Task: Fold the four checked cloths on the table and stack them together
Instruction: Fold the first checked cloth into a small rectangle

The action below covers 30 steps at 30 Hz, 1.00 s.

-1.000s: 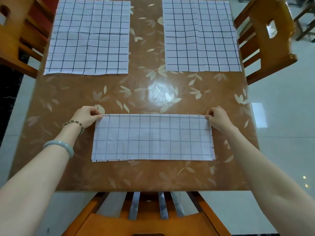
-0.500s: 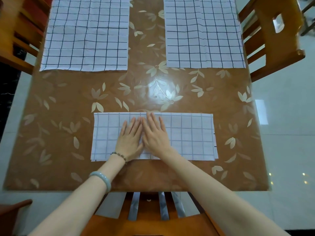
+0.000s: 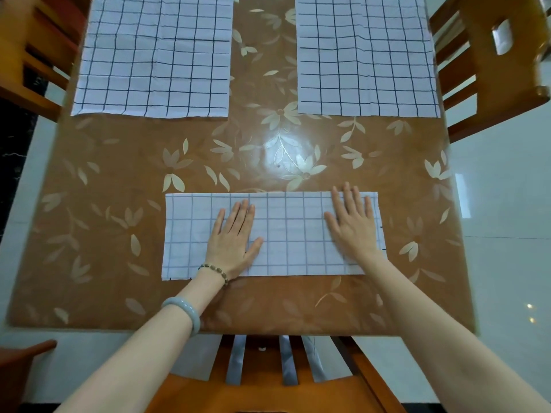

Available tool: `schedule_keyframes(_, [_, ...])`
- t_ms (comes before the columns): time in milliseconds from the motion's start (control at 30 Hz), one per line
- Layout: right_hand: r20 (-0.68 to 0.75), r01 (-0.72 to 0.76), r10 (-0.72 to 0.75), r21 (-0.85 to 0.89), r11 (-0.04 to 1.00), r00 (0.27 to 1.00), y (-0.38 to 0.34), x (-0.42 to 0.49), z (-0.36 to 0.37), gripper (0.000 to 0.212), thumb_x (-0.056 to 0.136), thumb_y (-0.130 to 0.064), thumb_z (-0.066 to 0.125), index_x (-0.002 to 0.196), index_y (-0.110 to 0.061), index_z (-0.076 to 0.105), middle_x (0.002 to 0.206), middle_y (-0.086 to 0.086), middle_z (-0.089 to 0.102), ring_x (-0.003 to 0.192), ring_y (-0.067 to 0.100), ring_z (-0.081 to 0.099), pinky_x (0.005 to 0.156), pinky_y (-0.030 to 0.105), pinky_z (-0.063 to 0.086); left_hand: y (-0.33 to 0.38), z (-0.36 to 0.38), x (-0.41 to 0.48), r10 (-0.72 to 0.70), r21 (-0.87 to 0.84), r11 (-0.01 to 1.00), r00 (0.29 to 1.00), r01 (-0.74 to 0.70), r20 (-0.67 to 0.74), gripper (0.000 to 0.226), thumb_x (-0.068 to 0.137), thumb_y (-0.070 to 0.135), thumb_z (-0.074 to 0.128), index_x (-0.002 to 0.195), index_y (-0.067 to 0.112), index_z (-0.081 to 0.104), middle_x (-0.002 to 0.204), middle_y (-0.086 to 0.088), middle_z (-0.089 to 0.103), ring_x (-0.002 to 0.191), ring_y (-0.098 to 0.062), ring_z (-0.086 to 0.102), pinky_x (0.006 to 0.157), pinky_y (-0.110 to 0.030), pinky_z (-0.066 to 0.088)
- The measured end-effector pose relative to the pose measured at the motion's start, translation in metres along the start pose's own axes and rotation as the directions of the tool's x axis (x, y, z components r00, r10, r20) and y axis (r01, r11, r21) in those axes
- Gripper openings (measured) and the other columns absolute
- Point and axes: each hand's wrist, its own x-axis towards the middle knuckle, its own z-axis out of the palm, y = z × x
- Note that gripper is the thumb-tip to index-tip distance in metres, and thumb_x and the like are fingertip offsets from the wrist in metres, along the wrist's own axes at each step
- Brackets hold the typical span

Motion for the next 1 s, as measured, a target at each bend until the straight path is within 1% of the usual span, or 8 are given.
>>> schedule_keyframes(67, [-0.018, -0.046, 0.045, -0.007, 0.999, 0.999, 0.020, -0.003, -0.004, 0.065, 0.095, -0.053, 0.002, 0.152, -0.023, 0.000, 0.161, 0.007, -0.002, 0.147, 0.020, -0.008, 0.118, 0.042, -0.009, -0.001, -0.006, 0.001, 0.018, -0.058, 0.998, 1.000, -0.019, -0.006, 0.070, 0.092, 0.054, 0.006, 0.150, 0.016, -0.005, 0.159, -0.001, -0.005, 0.147, -0.014, -0.008, 0.118, -0.037, -0.010])
schedule_keyframes(167, [-0.124, -0.100, 0.101, 0.009, 0.995, 0.987, 0.011, -0.005, -0.009, 0.063, 0.098, -0.046, 0.012, 0.152, -0.013, 0.016, 0.159, 0.015, 0.011, 0.148, 0.027, 0.004, 0.118, 0.046, -0.005, -0.005, -0.022, 0.005, 0.061, -0.084, 0.994, 0.989, -0.072, -0.134, 0.065, 0.097, 0.043, 0.016, 0.151, 0.008, 0.011, 0.159, -0.006, 0.011, 0.147, -0.018, 0.007, 0.119, -0.039, 0.000])
schedule_keyframes(267, [-0.234, 0.078, -0.060, 0.071, 0.994, 0.970, -0.053, -0.012, -0.008, 0.055, 0.097, -0.033, 0.029, 0.144, -0.006, 0.035, 0.151, 0.021, 0.032, 0.143, 0.033, 0.025, 0.116, 0.050, 0.007, -0.004, -0.028, 0.017, 0.034, -0.052, 0.998, 0.990, -0.042, -0.135, 0.063, 0.096, 0.038, 0.023, 0.149, 0.005, 0.021, 0.156, -0.012, 0.023, 0.145, -0.024, 0.019, 0.118, -0.042, 0.004])
schedule_keyframes(333, [-0.205, 0.247, -0.225, 0.086, 0.965, 0.952, -0.101, -0.023, 0.001, 0.053, 0.096, -0.032, 0.034, 0.142, -0.006, 0.037, 0.149, 0.020, 0.037, 0.140, 0.034, 0.032, 0.114, 0.051, 0.016, 0.001, -0.024, 0.021, 0.007, -0.021, 1.000, 0.996, -0.009, -0.092, 0.065, 0.095, 0.041, 0.022, 0.150, 0.006, 0.020, 0.156, -0.012, 0.023, 0.145, -0.025, 0.020, 0.117, -0.043, 0.001])
schedule_keyframes(433, [-0.123, 0.330, -0.321, 0.058, 0.942, 0.939, -0.125, -0.030, 0.017, 0.054, 0.098, -0.038, 0.034, 0.143, -0.011, 0.041, 0.150, 0.017, 0.037, 0.141, 0.031, 0.032, 0.113, 0.051, 0.020, 0.005, -0.012, 0.020, -0.013, 0.035, 0.999, 0.998, 0.015, -0.054, 0.065, 0.095, 0.048, 0.013, 0.151, 0.014, 0.006, 0.159, -0.008, 0.011, 0.147, -0.023, 0.009, 0.117, -0.043, -0.005])
schedule_keyframes(600, [-0.041, 0.332, -0.333, -0.031, 0.943, 0.942, -0.086, -0.027, 0.027, 0.057, 0.100, -0.050, 0.021, 0.149, -0.022, 0.030, 0.155, 0.012, 0.028, 0.145, 0.027, 0.020, 0.115, 0.051, 0.018, 0.000, -0.003, 0.017, -0.080, 0.021, 0.997, 0.997, 0.080, -0.018, 0.073, 0.089, 0.062, 0.000, 0.150, 0.024, -0.010, 0.156, 0.000, -0.016, 0.147, -0.018, -0.012, 0.118, -0.044, -0.008])
schedule_keyframes(833, [-0.023, 0.124, -0.122, 0.111, 0.986, 0.992, -0.018, -0.031, 0.011, 0.059, 0.100, -0.050, 0.019, 0.149, -0.018, 0.030, 0.156, 0.014, 0.024, 0.145, 0.027, 0.014, 0.116, 0.042, 0.003, 0.002, -0.009, 0.016, -0.085, 0.020, 0.996, 0.996, 0.084, 0.041, 0.074, 0.087, 0.064, -0.005, 0.148, 0.024, -0.020, 0.158, -0.001, -0.020, 0.144, -0.017, -0.022, 0.116, -0.045, -0.015])
schedule_keyframes(1000, [-0.060, -0.239, 0.330, 0.569, 0.787, 0.942, 0.030, -0.052, -0.026, 0.034, 0.092, -0.015, 0.058, 0.124, -0.006, 0.055, 0.134, 0.017, 0.044, 0.126, 0.033, 0.041, 0.103, 0.038, 0.034, 0.059, -0.015, 0.003, 0.107, -0.055, 0.993, 0.994, -0.106, 0.009, 0.073, 0.091, 0.062, 0.008, 0.149, 0.022, -0.013, 0.158, -0.003, -0.014, 0.145, -0.021, -0.017, 0.116, -0.048, -0.011])
